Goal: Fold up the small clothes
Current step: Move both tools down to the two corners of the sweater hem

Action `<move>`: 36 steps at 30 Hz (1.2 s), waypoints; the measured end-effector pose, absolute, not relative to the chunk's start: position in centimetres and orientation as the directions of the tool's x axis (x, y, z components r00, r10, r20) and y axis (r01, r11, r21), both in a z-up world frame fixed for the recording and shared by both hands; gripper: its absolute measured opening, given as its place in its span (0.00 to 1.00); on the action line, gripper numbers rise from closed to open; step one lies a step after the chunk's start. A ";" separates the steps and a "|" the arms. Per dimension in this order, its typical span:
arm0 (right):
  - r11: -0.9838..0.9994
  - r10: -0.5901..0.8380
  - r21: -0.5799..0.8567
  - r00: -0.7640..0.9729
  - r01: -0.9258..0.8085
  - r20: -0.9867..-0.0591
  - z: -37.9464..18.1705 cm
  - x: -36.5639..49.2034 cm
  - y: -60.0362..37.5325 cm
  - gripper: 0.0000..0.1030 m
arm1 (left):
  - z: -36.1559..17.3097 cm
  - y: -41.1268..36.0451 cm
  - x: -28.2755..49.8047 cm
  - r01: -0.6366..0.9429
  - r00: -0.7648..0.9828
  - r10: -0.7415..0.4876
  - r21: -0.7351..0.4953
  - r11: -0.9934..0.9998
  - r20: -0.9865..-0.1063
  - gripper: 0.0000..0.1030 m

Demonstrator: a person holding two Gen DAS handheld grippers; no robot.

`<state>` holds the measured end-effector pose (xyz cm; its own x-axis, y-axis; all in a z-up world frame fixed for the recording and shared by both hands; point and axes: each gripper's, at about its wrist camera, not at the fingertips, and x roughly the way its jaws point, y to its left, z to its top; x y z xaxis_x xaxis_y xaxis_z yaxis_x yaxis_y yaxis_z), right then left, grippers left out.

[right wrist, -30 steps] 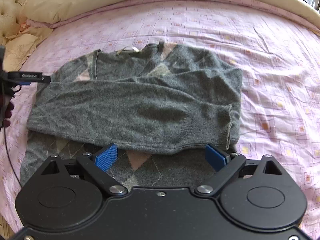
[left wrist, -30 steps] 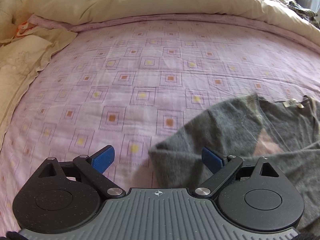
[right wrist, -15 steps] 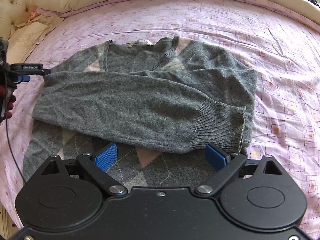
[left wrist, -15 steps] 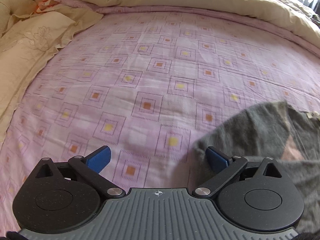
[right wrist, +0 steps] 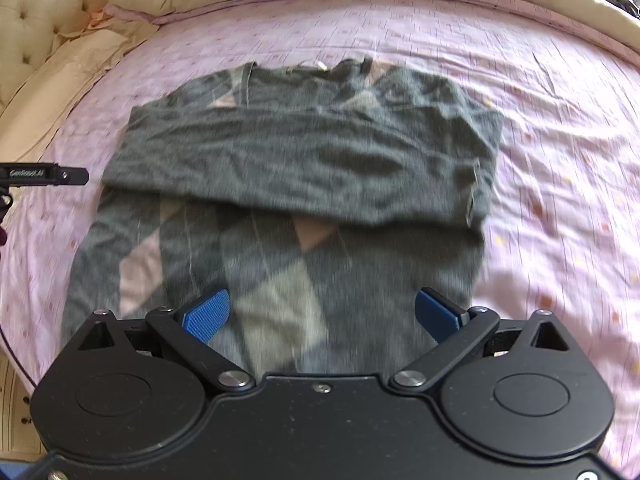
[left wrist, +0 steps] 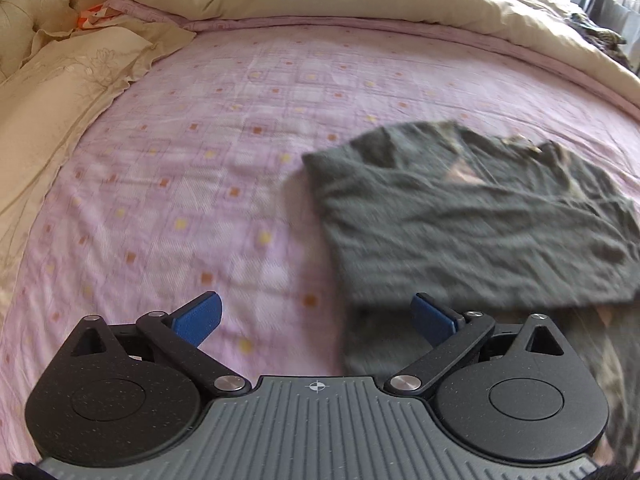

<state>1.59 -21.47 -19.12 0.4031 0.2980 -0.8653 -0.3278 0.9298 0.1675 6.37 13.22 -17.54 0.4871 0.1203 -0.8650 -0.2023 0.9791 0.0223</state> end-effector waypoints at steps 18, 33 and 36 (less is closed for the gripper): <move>0.890 0.371 0.277 0.222 -0.363 -0.902 -22.0 -8.4 -26.9 0.98 | -21.0 7.8 -9.5 -0.053 0.342 -0.057 -0.080 0.995 -0.938 0.99; 0.807 0.501 0.440 0.062 -0.395 -0.863 -25.8 -10.5 -25.6 1.00 | -24.0 5.7 -11.1 -0.038 0.285 -0.105 -0.121 0.992 -0.953 0.98; 0.797 0.533 0.472 0.073 -0.377 -0.843 -25.9 -10.5 -26.4 1.00 | -24.2 5.5 -11.5 -0.047 0.303 -0.087 -0.106 0.993 -0.949 0.99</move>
